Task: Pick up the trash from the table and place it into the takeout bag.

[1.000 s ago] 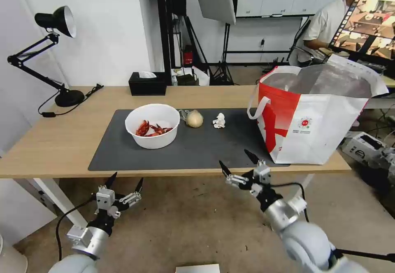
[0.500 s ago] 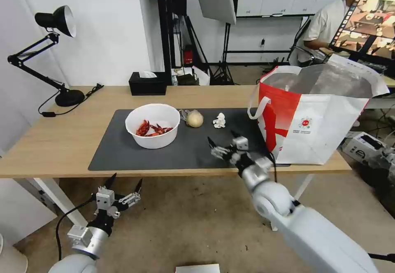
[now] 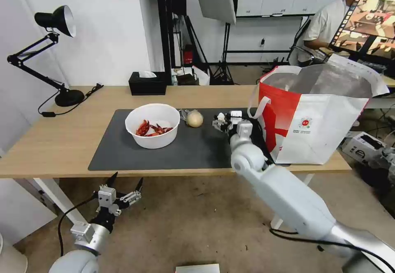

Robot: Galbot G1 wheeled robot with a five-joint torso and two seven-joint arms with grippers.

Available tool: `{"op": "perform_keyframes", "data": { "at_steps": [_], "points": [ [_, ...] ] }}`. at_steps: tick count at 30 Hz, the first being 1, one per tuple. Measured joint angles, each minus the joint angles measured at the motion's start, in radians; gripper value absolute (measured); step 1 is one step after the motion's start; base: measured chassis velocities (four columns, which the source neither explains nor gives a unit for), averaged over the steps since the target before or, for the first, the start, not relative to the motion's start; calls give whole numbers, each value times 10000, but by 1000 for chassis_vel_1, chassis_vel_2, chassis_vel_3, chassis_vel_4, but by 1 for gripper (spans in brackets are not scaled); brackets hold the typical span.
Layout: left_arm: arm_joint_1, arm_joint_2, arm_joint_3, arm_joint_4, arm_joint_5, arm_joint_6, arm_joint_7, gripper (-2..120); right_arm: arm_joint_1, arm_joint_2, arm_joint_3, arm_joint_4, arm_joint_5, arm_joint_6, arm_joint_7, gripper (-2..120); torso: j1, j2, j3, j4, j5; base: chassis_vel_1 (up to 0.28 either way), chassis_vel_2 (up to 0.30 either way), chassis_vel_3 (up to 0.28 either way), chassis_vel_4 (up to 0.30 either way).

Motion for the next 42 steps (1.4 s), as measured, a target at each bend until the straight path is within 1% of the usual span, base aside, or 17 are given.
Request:
{"op": "perform_keyframes", "data": {
  "at_steps": [7,14,18,22,32,42],
  "points": [
    [57,-80,50,-34,5,-2,7,100,541,539,-148,-866,370,-383,726,100,-1,0,-1,-1,0,0,0,0,0],
    [44,19,-23,-25,-9,-17,8,100,907,877,-377,-1431,607,-626,840,100,-1,0,-1,-1,0,0,0,0,0],
    [87,-35,-49,-28,-12,-26,8,100,1112,984,-649,-1668,687,-812,1020,100,-2,1,-1,0,0,0,0,0,0],
    [87,-84,-64,-42,-20,-28,8,100,1303,1120,-690,-1972,871,-941,1174,100,-1,1,-1,-1,0,0,0,0,0],
    [74,-151,-54,-58,-31,-32,10,100,1423,1280,-704,-2406,992,-1113,1131,100,-2,1,-1,-1,0,0,0,0,0],
    [64,-168,-13,-47,-45,-33,10,100,1412,1412,-624,-2768,991,-1212,790,100,-2,1,-1,-2,1,0,0,0,0]
  ]
}}
